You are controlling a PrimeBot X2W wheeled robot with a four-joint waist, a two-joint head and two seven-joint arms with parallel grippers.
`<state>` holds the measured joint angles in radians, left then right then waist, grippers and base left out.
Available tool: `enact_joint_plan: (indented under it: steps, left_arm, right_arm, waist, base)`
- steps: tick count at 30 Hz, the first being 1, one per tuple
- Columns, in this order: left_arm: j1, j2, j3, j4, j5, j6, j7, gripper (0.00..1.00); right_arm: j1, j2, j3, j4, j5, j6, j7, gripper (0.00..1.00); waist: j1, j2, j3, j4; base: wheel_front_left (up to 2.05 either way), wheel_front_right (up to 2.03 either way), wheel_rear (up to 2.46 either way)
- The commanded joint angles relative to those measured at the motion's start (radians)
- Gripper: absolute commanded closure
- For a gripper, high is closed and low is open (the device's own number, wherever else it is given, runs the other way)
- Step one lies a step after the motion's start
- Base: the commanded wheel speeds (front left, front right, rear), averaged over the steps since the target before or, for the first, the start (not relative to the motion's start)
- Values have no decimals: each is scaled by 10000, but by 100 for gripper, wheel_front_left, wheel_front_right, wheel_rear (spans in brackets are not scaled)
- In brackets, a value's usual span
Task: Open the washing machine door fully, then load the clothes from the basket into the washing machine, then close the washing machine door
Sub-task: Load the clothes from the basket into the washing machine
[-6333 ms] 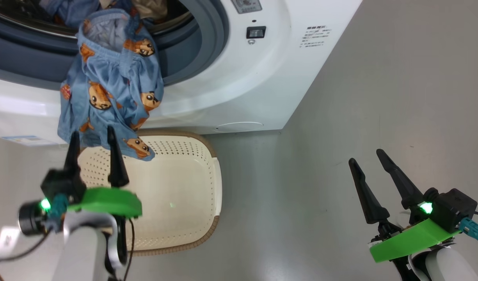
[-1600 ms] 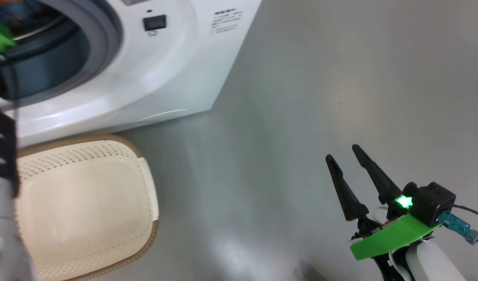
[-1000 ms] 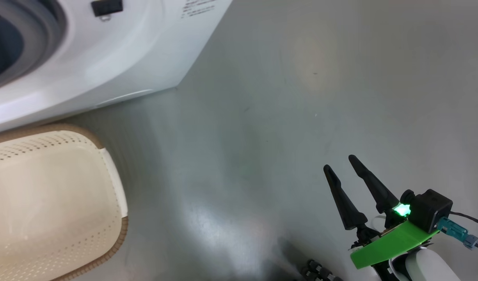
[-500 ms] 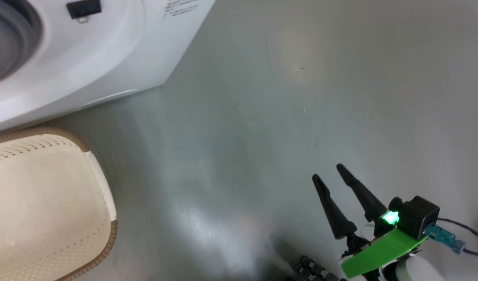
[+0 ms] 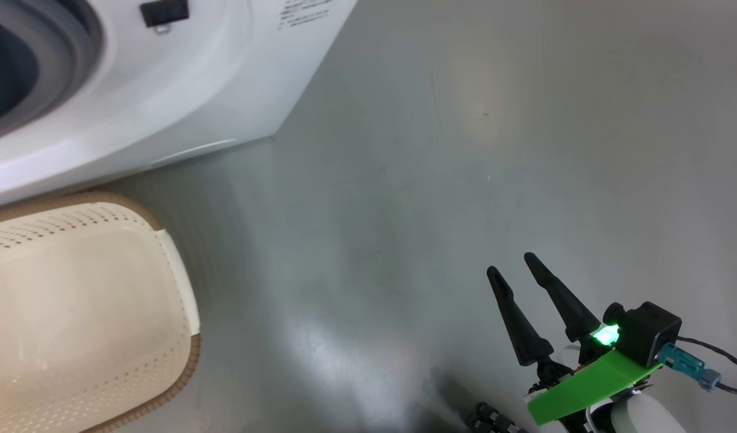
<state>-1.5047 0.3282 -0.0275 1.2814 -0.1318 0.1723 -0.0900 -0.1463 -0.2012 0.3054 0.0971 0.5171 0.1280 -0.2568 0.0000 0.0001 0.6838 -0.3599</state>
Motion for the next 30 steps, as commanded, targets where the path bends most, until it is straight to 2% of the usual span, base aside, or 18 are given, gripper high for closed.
enact_joint_plan:
  steps: [1, 6, 12, 22, 30]
  left_arm:
    - [163, 277, -20, -153, 5, 145, -169, 0]
    - [619, -40, 137, -80, -269, 429, -509, 0]
    - [1182, -480, 350, -29, -663, 471, -990, 0]
    - [2165, -1240, 475, 9, -1124, 302, -1495, 0]
    - [3619, -1911, 622, -1112, -1384, 26, -1711, 0]
  right_arm:
    - [53, -84, 121, -109, 193, 27, -49, 0]
    - [-73, 22, 191, -10, 188, 27, -49, 0]
    - [-179, 83, 248, 63, 142, 27, -49, 0]
    - [-110, 57, 16, 59, -16, 27, -49, 0]
    - [66, 21, -298, -7, -198, 27, -49, 0]
  waist:
    - [0, -1, -169, 177]
    - [0, -1, -585, 475]
    - [0, -1, -1087, 867]
    - [0, -1, -1769, 1518]
    - [0, -1, -2423, 2039]
  base:
    - [0, 0, 0]
    - [0, 0, 0]
    - [0, 0, 0]
    - [0, 0, 0]
    - [0, 0, 0]
